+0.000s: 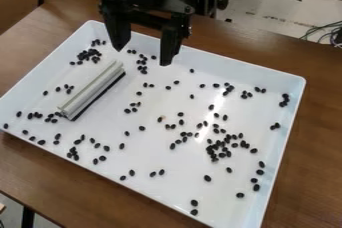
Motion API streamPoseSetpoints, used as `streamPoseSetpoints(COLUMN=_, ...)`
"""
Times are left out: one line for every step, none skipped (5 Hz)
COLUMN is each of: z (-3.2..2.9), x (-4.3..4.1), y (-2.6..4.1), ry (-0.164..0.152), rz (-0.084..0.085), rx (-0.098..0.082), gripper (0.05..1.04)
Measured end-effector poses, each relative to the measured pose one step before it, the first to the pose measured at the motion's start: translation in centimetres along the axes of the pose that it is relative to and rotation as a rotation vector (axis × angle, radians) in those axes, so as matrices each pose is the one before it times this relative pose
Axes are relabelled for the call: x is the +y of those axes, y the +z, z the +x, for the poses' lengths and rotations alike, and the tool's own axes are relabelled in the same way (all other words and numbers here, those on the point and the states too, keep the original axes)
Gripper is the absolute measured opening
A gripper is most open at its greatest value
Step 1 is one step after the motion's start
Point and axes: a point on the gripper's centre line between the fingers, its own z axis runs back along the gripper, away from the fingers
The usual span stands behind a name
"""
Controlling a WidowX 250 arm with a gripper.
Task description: Sweep into pile
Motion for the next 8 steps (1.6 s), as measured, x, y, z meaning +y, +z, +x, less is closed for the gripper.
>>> streamPoseSetpoints(z=-0.382, x=0.003, y=-0.879, ry=0.0007, rz=0.0034, rx=0.034, gripper=0.999)
streamPoseSetpoints(z=-1.31, x=2.332, y=-2.549, ry=0.0071, rz=-0.0543, rx=0.0252, gripper=0.999)
streamPoseSetpoints(z=0.045, x=2.973, y=-0.487, ry=0.0122, rz=0.0239, rx=-0.0284, gripper=0.999)
streamPoseSetpoints(z=0.629, x=2.176, y=-0.138, ry=-0.0056, rz=0.0004, rx=-0.0374, gripper=0.999)
streamPoseSetpoints(z=0.518, x=2.49, y=-2.543, ry=-0.0511, rz=-0.0139, rx=0.0163, gripper=0.999)
streamPoseSetpoints(z=0.576, x=0.104, y=-1.373, ry=-0.0566, rz=-0.0117, rx=0.0055, gripper=0.999)
streamPoseSetpoints(z=0.612, x=0.081, y=-1.179, ry=-0.0327, rz=0.0005, rx=-0.0173, gripper=0.999)
streamPoseSetpoints(z=0.208, x=0.554, y=-0.955, ry=-0.0408, rz=0.031, rx=-0.0086, gripper=0.999)
